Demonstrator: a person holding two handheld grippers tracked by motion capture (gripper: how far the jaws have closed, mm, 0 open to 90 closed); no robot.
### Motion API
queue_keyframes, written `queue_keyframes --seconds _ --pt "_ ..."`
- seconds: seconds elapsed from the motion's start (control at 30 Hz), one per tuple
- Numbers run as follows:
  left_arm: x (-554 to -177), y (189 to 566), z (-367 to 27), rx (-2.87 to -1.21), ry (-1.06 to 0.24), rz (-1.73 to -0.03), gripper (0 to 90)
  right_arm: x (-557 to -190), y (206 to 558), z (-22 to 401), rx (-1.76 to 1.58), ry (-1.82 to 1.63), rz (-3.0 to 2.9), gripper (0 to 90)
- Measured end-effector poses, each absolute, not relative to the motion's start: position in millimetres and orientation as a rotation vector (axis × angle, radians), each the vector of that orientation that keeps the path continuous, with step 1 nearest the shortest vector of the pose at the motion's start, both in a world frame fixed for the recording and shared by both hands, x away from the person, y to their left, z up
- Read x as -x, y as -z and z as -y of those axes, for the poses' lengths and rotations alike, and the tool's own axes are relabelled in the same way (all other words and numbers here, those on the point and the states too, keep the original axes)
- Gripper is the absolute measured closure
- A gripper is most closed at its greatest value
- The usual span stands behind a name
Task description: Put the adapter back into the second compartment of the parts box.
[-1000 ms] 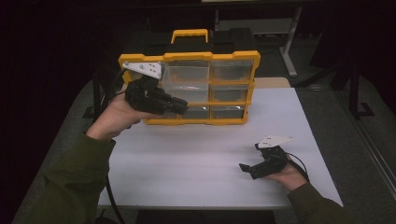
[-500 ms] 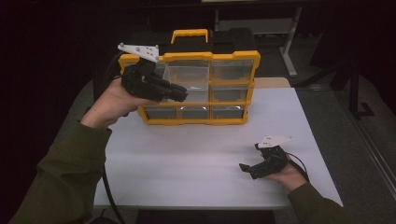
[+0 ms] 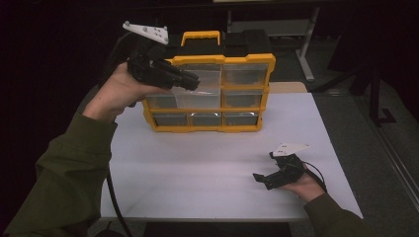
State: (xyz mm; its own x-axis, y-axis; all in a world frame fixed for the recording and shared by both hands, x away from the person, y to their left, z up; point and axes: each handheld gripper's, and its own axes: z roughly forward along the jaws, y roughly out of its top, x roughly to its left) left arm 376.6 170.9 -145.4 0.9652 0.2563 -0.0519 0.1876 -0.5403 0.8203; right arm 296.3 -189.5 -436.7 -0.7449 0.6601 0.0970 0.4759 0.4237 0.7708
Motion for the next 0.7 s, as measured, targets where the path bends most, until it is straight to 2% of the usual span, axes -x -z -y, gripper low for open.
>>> queue_keyframes --seconds 0.27,0.7 --pt "-389.7 135.0 -167.1 -2.170 -0.115 -0.329 76.3 -296.5 436.9 189.6 -1.001 -1.221 -2.458 0.0" --pt "-416.0 138.3 -159.0 -2.199 -0.146 -0.398 76.3 -296.5 436.9 189.9 -1.001 -1.220 -2.461 0.0"
